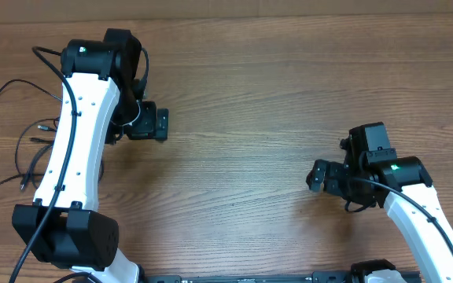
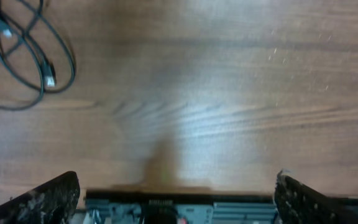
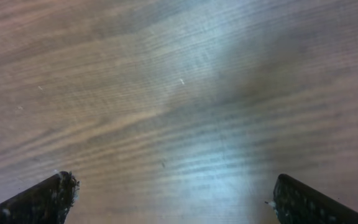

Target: Untangle cables

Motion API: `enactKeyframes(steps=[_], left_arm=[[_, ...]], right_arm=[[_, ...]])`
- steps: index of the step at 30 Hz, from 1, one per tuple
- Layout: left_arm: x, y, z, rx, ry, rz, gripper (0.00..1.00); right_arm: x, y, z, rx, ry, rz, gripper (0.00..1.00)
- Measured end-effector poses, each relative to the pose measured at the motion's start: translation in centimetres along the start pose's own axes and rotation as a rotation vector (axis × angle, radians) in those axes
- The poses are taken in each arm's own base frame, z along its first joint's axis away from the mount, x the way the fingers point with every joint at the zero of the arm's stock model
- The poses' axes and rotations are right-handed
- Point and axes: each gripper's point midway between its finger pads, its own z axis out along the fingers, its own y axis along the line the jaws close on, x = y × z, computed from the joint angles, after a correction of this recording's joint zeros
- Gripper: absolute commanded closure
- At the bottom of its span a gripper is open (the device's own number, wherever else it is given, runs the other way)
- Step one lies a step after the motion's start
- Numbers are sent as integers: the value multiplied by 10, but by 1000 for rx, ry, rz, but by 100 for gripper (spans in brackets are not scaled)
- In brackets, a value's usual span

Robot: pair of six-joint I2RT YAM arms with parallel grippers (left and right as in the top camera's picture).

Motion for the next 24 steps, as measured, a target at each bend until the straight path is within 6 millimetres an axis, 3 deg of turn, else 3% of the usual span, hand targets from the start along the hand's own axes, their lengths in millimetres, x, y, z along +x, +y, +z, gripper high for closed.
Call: enactKeyframes(steps=[6, 11, 17, 24], left_arm=[[6, 1, 0, -1, 3, -2, 1], [20, 6, -2, -6, -65, -6, 0], [33, 9, -12, 33, -359, -17, 0], [59, 14, -31, 109, -759, -51, 0]], right_arm=[[6, -2, -4, 6, 6, 28, 0], [4, 1, -20, -27, -69, 36, 0], [-4, 10, -52, -116, -320, -18, 0], [7, 15, -108, -223, -635, -89, 0]])
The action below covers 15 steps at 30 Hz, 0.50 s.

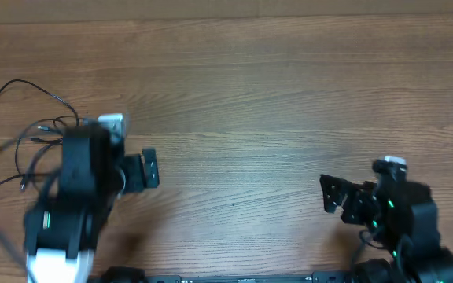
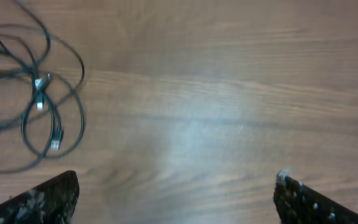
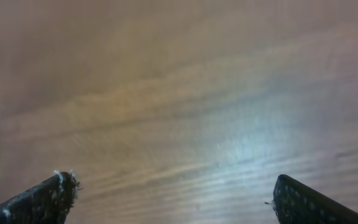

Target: Untangle cables

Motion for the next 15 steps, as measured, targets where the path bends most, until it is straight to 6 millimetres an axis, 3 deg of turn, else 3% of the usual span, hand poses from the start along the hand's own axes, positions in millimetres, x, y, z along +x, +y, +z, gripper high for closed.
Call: enactKeyframes(steps=[5, 15], left_arm=[[6, 2, -13, 41, -177, -69, 1], [16, 4, -10, 41, -158, -120, 0]], right_arm=[[-12, 3, -9, -18, -81, -6, 0], [-11, 0, -9, -4, -81, -5, 0]])
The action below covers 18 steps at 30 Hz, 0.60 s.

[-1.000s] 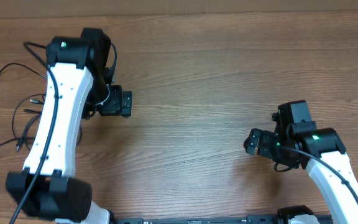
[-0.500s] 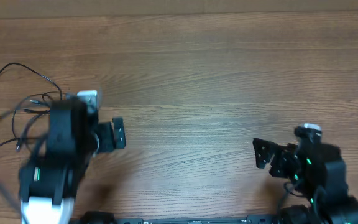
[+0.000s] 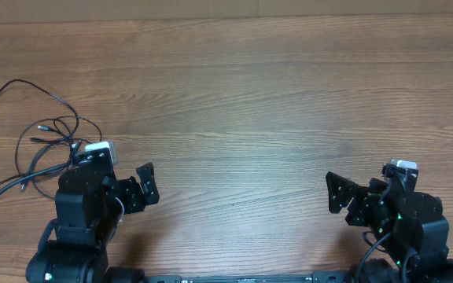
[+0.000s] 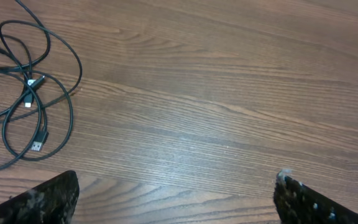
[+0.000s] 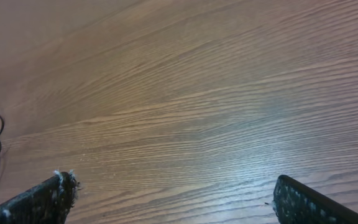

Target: Untangle cables

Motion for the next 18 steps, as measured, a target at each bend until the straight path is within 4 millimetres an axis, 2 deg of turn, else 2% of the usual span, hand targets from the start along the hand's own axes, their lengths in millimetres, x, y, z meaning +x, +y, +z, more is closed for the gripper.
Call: enactKeyframes(steps=[18], left_arm=[[2, 1, 2, -3, 9, -2, 1]], right_arm=[[0, 0, 0, 2, 1, 0, 0]])
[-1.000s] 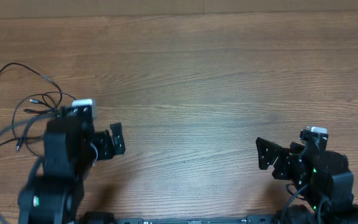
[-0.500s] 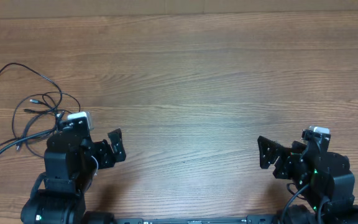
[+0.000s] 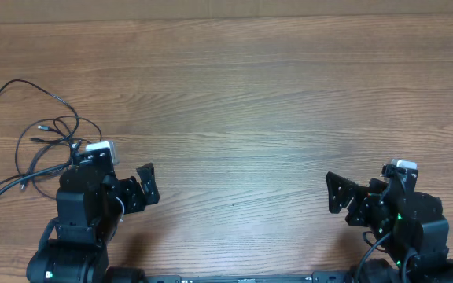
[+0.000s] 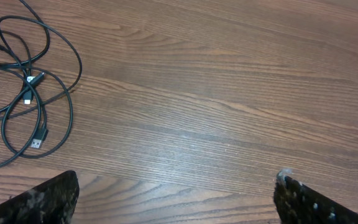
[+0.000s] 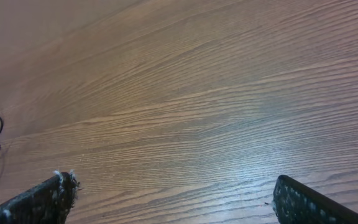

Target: Untangle cables

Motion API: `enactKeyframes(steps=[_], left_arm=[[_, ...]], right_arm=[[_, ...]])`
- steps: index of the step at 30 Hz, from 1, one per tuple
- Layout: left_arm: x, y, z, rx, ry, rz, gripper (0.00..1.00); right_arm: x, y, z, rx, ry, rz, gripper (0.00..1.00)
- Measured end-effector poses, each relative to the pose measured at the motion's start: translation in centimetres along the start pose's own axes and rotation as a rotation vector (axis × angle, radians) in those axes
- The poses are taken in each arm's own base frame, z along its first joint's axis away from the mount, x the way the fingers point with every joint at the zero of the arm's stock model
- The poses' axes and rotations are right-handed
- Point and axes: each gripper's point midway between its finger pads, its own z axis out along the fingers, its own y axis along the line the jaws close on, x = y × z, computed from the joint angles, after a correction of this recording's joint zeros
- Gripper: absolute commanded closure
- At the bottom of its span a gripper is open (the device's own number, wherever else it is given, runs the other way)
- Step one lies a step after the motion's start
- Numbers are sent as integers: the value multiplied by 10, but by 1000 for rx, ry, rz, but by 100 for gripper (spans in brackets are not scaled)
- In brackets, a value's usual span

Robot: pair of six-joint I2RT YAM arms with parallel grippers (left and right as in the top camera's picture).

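Thin black cables [image 3: 34,137] lie in loose overlapping loops at the table's left edge; the left wrist view shows the cables [image 4: 30,99] with small plugs at their ends. My left gripper [image 3: 146,185] sits low near the front, to the right of the cables, open and holding nothing. Its fingers [image 4: 42,196] are spread wide apart. My right gripper [image 3: 338,193] rests at the front right, also open and holding nothing. A bit of the cables shows at the left edge of the right wrist view.
The wooden table [image 3: 242,94] stretches bare between and beyond the two arms. Both arm bases stand at the front edge, and the cables run off the left edge.
At first the left arm was stretched out over the table by the cables and the right arm reached toward the middle. Then both were drawn back toward the front edge. By the last moments both sit folded at their bases, open, with the cables lying at the left.
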Motion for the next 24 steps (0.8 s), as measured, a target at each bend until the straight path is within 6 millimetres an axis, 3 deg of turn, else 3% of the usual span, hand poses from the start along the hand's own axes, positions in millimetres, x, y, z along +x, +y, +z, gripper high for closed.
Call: enactKeyframes(steps=[13, 24], left_arm=[[0, 0, 0, 0, 0, 0, 1], [0, 0, 0, 0, 0, 0, 0]], right_arm=[[0, -2, -4, -1, -29, -3, 0], [-28, -7, -18, -25, -314, -61, 0]])
